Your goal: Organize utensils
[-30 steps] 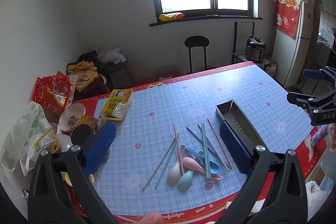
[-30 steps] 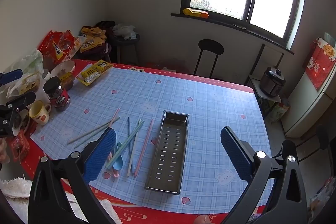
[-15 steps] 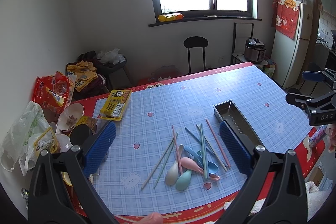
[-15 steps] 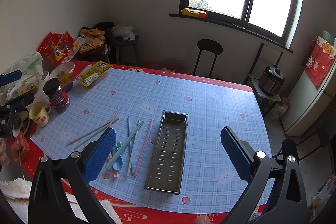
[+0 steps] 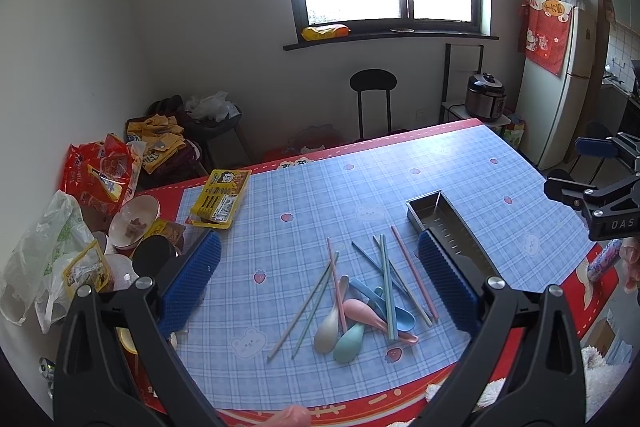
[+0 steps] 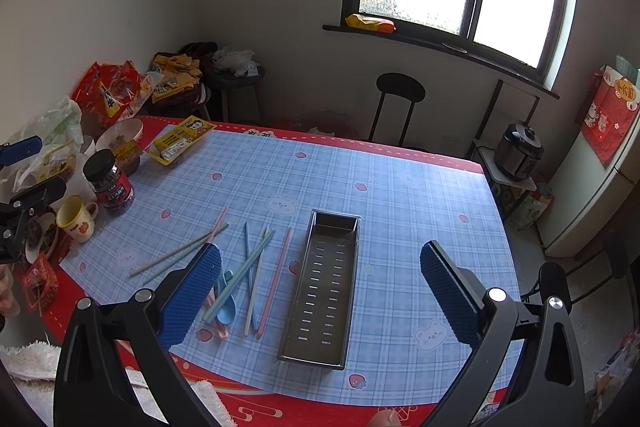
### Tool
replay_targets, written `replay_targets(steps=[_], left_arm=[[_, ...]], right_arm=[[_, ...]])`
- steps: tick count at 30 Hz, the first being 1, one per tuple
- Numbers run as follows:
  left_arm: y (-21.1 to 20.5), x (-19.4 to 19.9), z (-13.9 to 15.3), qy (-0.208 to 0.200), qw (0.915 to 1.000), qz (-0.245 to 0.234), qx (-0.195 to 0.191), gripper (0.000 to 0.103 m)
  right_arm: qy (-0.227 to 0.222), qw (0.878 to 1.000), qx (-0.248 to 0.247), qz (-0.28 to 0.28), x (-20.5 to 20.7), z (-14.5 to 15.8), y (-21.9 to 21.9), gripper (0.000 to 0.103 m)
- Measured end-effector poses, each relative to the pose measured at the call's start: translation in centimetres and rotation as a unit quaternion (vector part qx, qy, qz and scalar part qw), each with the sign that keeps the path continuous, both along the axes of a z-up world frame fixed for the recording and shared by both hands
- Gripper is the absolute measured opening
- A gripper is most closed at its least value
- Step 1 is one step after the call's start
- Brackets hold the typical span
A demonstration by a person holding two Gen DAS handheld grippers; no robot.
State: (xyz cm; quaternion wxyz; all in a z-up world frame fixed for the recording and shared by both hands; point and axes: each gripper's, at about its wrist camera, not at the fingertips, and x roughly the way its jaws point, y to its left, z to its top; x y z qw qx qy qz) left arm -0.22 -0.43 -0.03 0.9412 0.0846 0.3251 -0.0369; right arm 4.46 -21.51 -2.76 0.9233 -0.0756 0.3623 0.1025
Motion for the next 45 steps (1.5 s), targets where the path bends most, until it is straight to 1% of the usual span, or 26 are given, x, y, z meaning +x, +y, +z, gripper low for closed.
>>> replay_targets(steps=[39,45], left_arm=[[0.07,0.08,0.02,0.000,1.0000,0.000,-0.002,0.097],[0.11,0.06,-0.05,0.001,1.0000,0.003,-0.008,0.097]], right_arm=[[0.001,1.000,0.001,0.000,-0.27,-0.17,0.29,0.098],[0.003,1.000,0.004,0.000,-0.34,-0.21,0.38,0.098]])
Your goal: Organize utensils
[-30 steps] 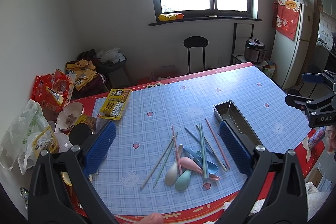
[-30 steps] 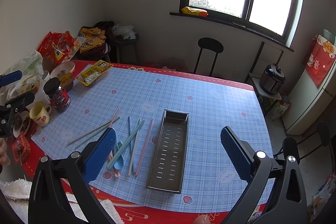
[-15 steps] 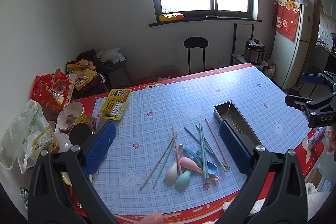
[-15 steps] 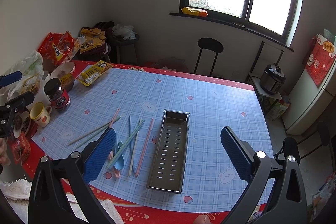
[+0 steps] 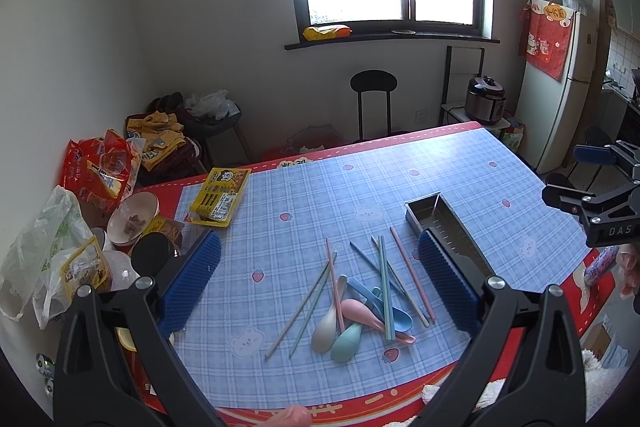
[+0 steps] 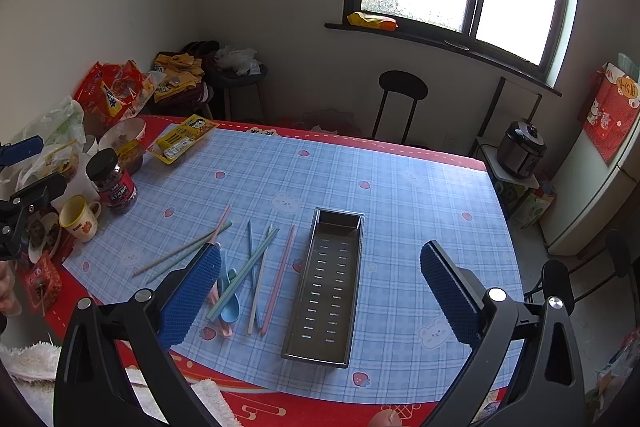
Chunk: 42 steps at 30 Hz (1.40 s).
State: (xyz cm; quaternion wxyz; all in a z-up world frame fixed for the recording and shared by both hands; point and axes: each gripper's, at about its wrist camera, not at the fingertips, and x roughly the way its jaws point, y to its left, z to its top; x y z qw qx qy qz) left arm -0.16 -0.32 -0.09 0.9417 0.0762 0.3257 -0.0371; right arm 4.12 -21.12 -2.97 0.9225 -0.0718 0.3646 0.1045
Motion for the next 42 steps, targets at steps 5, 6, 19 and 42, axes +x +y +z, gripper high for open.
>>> replay_targets(steps=[5,6,19,42], left_arm=[[0.3,0.0,-0.2,0.001,1.0000,0.005,-0.005,0.097],[0.4,0.1,-0.3,0.003,1.0000,0.005,-0.007,0.097],[3.7,1.0,-5.2,0.037,0.9925,-0.024,-0.114,0.097],[8.9,2.2,-17.1,0.133,0.9842,0.046,-0.108,0.072]], right_arm=[[0.002,1.000,0.000,0.000,0.0,-0.1,0.0,0.098],[0.002,1.000,0.000,0.000,0.0,-0.1,0.0,0.098],[0.041,0.998,0.049,0.016,1.5,-4.5,0.6,0.098],[0.192,0.974,0.079,0.093,6.0,-16.5,6.3,0.041]])
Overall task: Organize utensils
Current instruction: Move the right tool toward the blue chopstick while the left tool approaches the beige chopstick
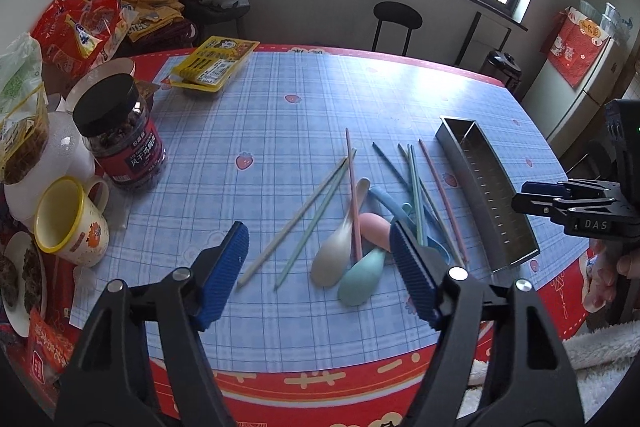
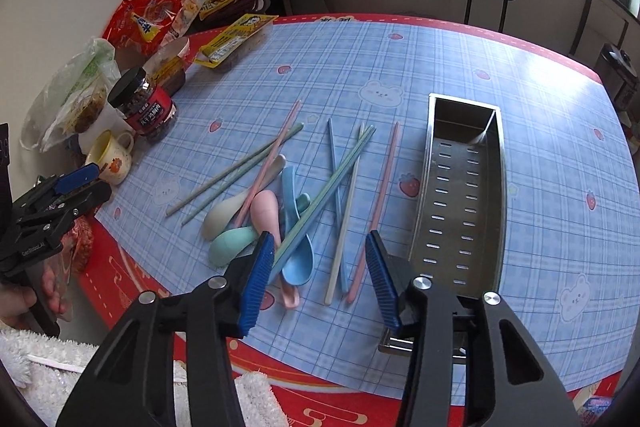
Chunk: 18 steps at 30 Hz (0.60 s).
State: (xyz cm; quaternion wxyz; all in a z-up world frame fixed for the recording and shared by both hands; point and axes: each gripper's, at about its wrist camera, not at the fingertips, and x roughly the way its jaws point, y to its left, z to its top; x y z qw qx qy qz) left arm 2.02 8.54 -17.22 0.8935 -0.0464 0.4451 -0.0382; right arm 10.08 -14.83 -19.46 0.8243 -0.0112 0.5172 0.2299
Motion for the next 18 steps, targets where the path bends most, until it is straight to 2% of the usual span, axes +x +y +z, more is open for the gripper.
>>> replay_targets(steps=[6,11,18], left_arm=[[0.0,1.3,-1.5,0.005,0.9999,-0.016,0.004,0.056],[-0.3,2.9,-2.5,0.008,0.9994,-0.028,0.017,0.051],[1.3,5.0,-4.8,0.032,0.9993,-0.021,-0.001,0.045]], right_arm=[[0.039,0.999,0.000,0.005,2.3,-3.1,2.0,0.019],[0.079,0.997,-0.008,-0.010,4.7,-6.3,3.2,0.014],[0.127,0.991,-0.011,-0.051,7.4,-9.9,3.7,0.012]])
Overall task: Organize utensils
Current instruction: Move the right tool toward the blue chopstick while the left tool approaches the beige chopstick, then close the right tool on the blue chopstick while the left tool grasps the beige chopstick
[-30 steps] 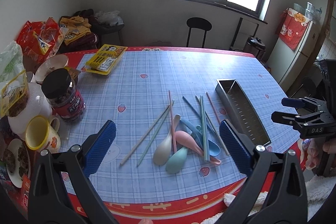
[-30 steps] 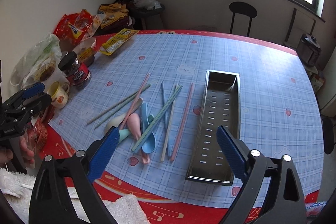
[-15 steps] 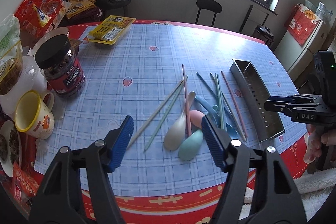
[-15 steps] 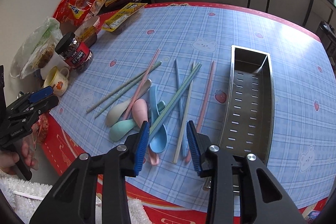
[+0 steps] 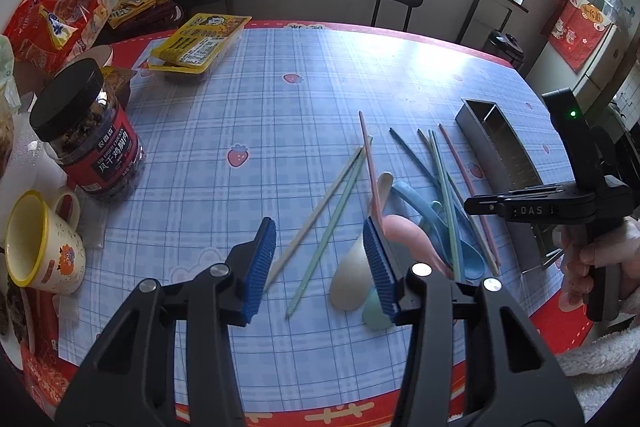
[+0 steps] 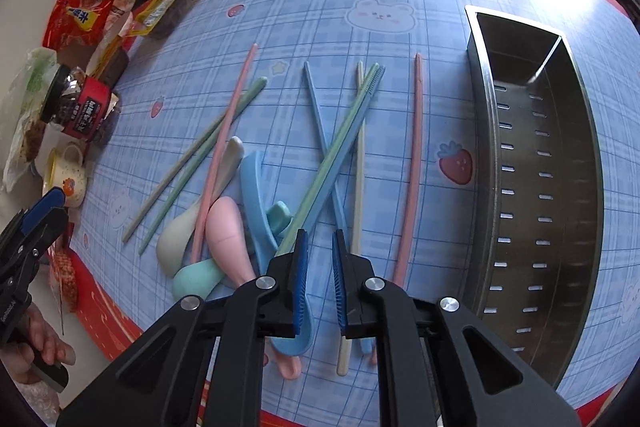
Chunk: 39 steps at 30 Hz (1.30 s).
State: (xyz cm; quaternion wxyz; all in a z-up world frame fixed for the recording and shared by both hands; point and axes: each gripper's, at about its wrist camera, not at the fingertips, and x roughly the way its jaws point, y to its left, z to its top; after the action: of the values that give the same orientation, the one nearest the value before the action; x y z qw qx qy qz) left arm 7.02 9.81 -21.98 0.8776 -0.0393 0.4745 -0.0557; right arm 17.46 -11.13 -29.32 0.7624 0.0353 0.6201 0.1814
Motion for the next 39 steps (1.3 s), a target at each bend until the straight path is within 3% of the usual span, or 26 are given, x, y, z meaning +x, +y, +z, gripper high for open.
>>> replay_targets(steps=[15,19,25,32,39], left_arm=[[0.9,1.0,-3.4,0.043,0.9983,0.009,-0.037,0.044],[0.2,0.9,-3.7,0.047,0.9981,0.003,-0.040,0.044],[-0.4,0.6,-3.7,0.050,0.9976,-0.002,-0.048,0.044],[-0.1,0.1,-3.9,0.051,0.9976,0.003,-0.047,0.044],[0.9,1.3,-4.3,0.040,0.9989,-0.009,-0.023,0.044]], right_arm=[[0.023,0.999,0.031,-0.033,0.8,-0.9,-0.1,0.012],[0.021,0.999,0.050,0.001,0.3,-0.3,1.3,0.012],[-0.005,0.999,0.022,0.048,-0.3,-0.1,3.6,0.016],[-0.030,0.999,0.002,0.018,-0.3,0.4,2.3,0.016],[-0.009,0.999,-0.001,-0.031,0.7,-0.9,0.3,0.016]])
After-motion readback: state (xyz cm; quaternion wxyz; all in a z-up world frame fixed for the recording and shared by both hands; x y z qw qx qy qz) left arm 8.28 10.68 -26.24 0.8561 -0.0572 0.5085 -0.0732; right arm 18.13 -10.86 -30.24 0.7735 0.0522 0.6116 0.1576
